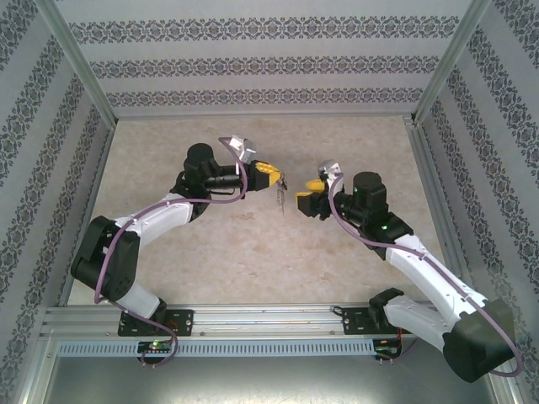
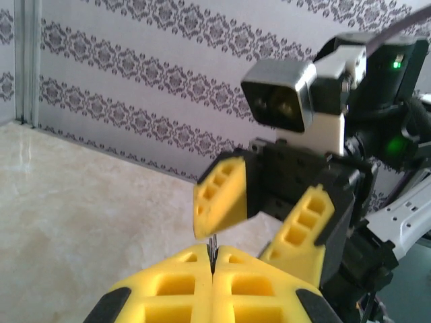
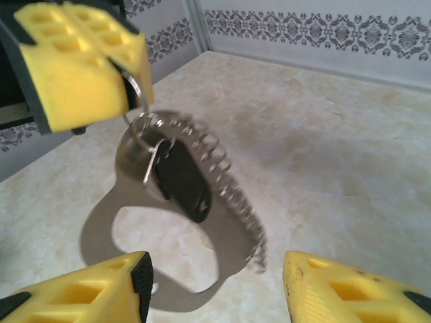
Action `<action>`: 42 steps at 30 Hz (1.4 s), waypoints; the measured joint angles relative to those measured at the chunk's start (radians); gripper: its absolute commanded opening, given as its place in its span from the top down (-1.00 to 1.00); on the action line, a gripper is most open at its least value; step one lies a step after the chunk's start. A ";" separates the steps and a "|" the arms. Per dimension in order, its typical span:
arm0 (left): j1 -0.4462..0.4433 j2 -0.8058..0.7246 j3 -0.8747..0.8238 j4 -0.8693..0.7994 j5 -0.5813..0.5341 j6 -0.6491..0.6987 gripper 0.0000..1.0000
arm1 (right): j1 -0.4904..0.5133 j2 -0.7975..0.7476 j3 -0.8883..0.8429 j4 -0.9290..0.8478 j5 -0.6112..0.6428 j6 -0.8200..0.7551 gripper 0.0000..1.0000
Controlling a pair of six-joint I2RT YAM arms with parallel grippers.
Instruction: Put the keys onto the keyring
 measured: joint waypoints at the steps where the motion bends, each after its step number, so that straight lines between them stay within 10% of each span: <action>1: 0.000 0.000 0.000 0.014 -0.002 -0.013 1.00 | 0.008 0.003 0.000 0.009 0.003 0.002 -0.10; 19: -0.015 0.001 0.000 0.090 -0.009 -0.084 1.00 | 0.071 0.134 0.087 0.058 0.030 -0.006 -0.05; 30: -0.015 0.015 0.000 0.149 -0.021 -0.130 1.00 | 0.071 0.156 0.106 0.058 0.031 -0.043 0.98; 42: -0.015 0.017 -0.002 0.164 -0.025 -0.135 1.00 | 0.077 0.154 0.111 0.026 -0.032 -0.053 1.00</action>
